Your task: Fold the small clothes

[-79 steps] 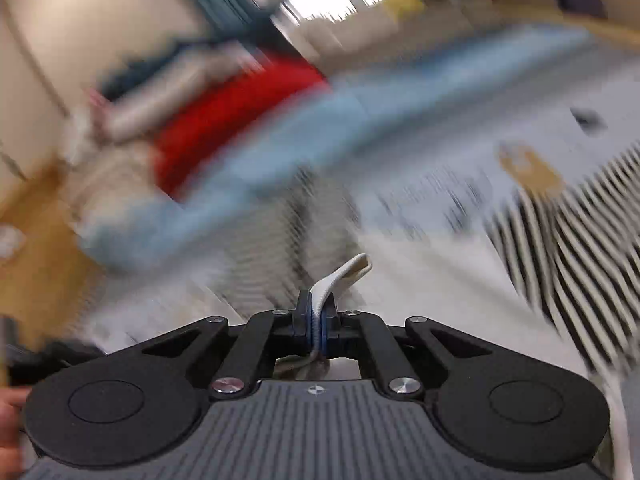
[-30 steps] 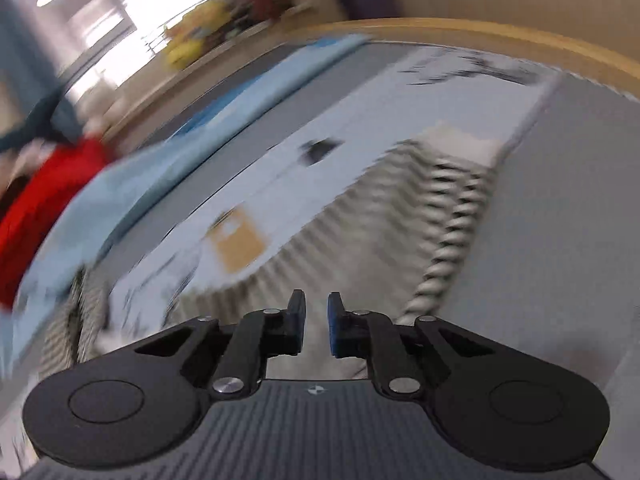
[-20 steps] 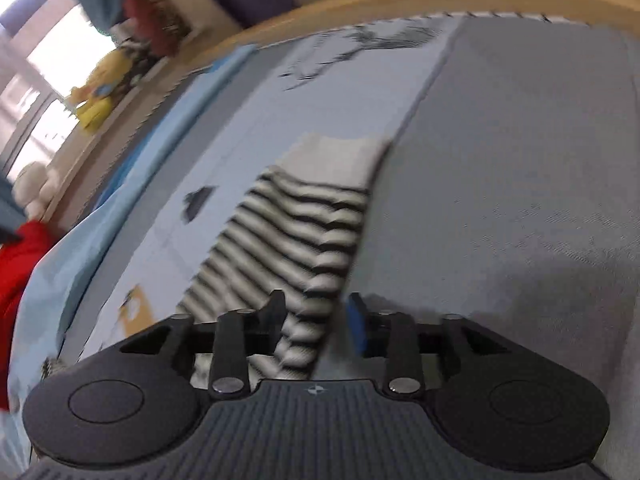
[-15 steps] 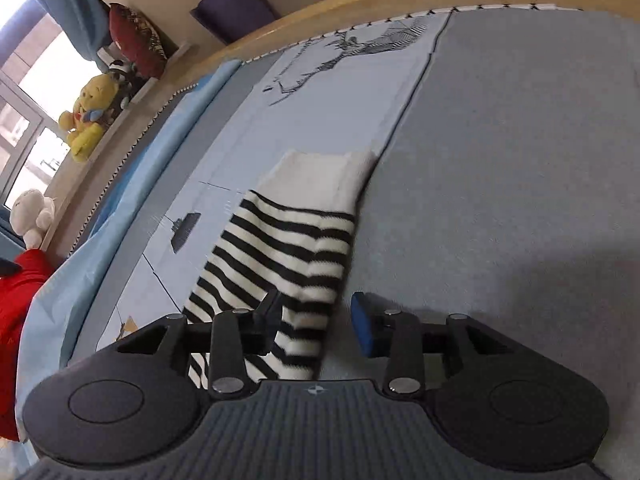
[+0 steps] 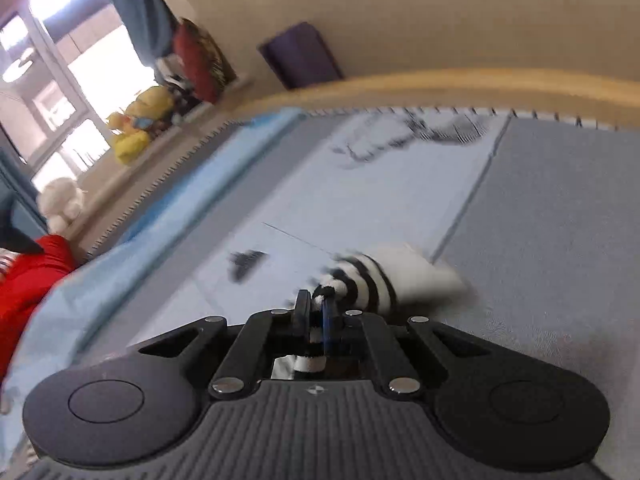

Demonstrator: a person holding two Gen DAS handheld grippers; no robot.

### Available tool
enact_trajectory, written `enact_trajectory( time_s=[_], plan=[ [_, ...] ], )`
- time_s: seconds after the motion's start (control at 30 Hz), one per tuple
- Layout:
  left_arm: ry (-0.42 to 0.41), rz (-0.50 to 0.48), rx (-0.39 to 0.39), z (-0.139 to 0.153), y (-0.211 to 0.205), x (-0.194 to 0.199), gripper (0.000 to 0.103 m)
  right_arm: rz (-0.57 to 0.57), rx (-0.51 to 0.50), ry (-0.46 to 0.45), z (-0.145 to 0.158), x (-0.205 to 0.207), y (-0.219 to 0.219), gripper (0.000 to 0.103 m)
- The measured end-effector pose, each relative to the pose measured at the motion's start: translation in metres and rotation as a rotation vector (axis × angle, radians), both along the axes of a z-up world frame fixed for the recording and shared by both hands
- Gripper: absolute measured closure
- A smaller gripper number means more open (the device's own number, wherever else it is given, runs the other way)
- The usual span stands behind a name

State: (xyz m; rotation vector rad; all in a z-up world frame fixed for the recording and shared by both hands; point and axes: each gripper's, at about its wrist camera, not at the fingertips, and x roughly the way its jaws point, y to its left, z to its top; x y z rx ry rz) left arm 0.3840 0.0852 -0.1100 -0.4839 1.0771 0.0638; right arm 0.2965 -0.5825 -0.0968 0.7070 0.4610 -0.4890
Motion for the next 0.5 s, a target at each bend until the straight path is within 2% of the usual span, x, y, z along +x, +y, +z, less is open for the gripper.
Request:
enact_trajectory(
  time_s=[0.17, 0.23, 0.3, 0.33, 0.4, 0.5],
  plan=[
    [-0.014, 0.030, -0.028, 0.007, 0.010, -0.004, 0.082, 0.051, -0.040, -0.059, 0.074, -0.028, 0.065, 0.098],
    [-0.015, 0.039, -0.033, 0.008, 0.014, -0.006, 0.082, 0.080, -0.085, -0.068, 0.087, -0.037, 0.098, 0.098],
    [-0.020, 0.043, -0.039, 0.010, 0.019, -0.009, 0.082, 0.180, -0.181, -0.068, 0.091, -0.036, 0.144, 0.098],
    [-0.024, 0.043, -0.039, 0.011, 0.022, -0.011, 0.082, 0.267, -0.254, -0.067, 0.091, -0.034, 0.172, 0.098],
    [-0.027, 0.048, -0.033, 0.013, 0.029, -0.014, 0.082, 0.517, -0.436, -0.079, 0.087, -0.029, 0.243, 0.098],
    [-0.019, 0.070, -0.031, 0.012, 0.042, -0.015, 0.082, 1.023, -0.632, -0.090, 0.069, -0.037, 0.347, 0.098]
  ],
)
